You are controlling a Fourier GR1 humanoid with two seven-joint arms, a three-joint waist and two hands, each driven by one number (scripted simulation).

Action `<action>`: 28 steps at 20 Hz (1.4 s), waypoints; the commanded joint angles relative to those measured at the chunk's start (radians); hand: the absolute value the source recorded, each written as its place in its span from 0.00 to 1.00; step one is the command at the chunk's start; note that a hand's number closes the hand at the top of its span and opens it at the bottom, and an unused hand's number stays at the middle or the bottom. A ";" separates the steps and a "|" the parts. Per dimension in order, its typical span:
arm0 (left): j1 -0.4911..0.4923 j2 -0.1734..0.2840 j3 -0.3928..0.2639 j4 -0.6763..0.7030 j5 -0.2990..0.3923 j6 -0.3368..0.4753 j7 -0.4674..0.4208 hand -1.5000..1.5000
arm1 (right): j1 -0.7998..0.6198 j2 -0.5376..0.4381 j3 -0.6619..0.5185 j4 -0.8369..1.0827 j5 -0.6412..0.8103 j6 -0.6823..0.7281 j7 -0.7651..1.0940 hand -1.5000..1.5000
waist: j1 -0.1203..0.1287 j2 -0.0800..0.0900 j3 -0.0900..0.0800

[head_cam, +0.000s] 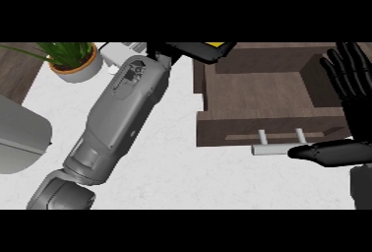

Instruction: Pick up the cup, place it into the drawer and close the drawer

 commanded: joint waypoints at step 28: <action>-0.068 -0.001 -0.286 0.298 0.312 -0.006 -0.021 0.00 | -0.186 0.052 0.176 0.087 -0.151 0.207 -0.014 1.00 | -0.188 0.049 -0.001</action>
